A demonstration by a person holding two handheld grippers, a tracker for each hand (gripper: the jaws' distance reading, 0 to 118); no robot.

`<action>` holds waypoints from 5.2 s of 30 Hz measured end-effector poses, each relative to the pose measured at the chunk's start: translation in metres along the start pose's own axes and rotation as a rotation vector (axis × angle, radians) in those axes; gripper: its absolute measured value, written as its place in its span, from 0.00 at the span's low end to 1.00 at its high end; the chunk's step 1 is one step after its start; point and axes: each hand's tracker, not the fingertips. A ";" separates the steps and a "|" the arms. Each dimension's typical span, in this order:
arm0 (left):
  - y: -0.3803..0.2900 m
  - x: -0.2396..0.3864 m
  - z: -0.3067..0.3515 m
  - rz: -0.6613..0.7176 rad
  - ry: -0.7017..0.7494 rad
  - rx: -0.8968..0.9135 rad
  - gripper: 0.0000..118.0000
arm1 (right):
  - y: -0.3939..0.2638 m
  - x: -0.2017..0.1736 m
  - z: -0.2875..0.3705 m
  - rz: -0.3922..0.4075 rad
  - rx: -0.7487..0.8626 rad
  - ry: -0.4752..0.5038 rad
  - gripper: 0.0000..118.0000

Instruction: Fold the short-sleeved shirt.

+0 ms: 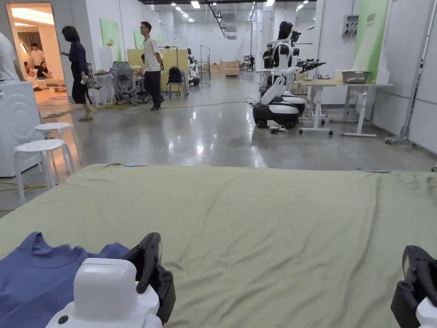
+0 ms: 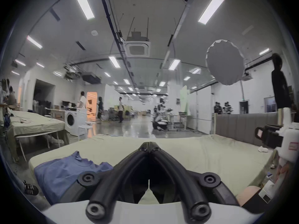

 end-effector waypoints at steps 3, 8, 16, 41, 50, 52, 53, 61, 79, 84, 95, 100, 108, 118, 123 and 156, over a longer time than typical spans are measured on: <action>-0.004 0.000 -0.013 0.025 -0.065 -0.042 0.00 | 0.001 0.000 -0.002 0.028 -0.031 -0.010 0.02; -0.003 -0.010 -0.003 0.013 -0.048 -0.030 0.00 | 0.001 -0.003 -0.004 0.004 -0.052 0.011 0.02; 0.004 -0.095 0.042 -0.056 0.256 -0.088 0.00 | -0.006 -0.089 -0.033 0.031 -0.146 0.362 0.02; -0.118 -0.255 -0.212 0.136 0.212 -0.651 0.00 | -0.090 -0.166 -0.114 0.069 -0.348 0.556 0.02; -0.158 -0.274 -0.295 0.163 0.292 -0.808 1.00 | -0.102 -0.144 -0.137 0.081 -0.403 0.492 0.02; -0.161 -0.271 -0.305 0.158 0.275 -0.833 1.00 | -0.103 -0.143 -0.140 0.075 -0.412 0.493 0.02; -0.172 -0.274 -0.311 0.142 0.278 -0.848 1.00 | -0.103 -0.142 -0.140 0.074 -0.415 0.494 0.02; -0.205 -0.254 -0.318 -0.108 0.175 -1.006 0.00 | -0.103 -0.126 -0.138 0.086 -0.416 0.479 0.02; 0.045 0.056 -0.333 0.050 -0.497 -0.493 0.00 | -0.020 0.019 -0.108 0.007 -0.218 0.202 0.02; 0.022 0.227 -0.353 0.012 -0.742 -0.585 0.00 | -0.008 0.086 -0.071 0.015 -0.214 0.048 0.02; -0.156 0.350 -0.347 -0.101 -0.673 -0.902 0.51 | -0.032 0.162 -0.033 0.022 -0.326 -0.112 0.02; -0.121 0.268 -0.315 -0.006 -0.628 -0.771 1.00 | -0.039 0.155 -0.047 -0.008 -0.329 -0.077 0.02; -0.052 0.034 -0.165 0.023 -0.292 -0.490 0.00 | -0.041 0.110 -0.072 0.021 -0.293 0.038 0.02; -0.117 -0.156 -0.090 0.297 0.156 -0.644 0.00 | -0.046 0.066 -0.091 0.053 -0.304 0.100 0.02; -0.168 -0.172 -0.145 0.337 0.240 -0.804 1.00 | -0.036 0.051 -0.087 0.112 -0.299 0.114 0.02; -0.118 -0.059 -0.140 -0.129 -0.047 -0.651 0.04 | -0.184 0.168 -0.292 0.088 -0.868 0.056 0.07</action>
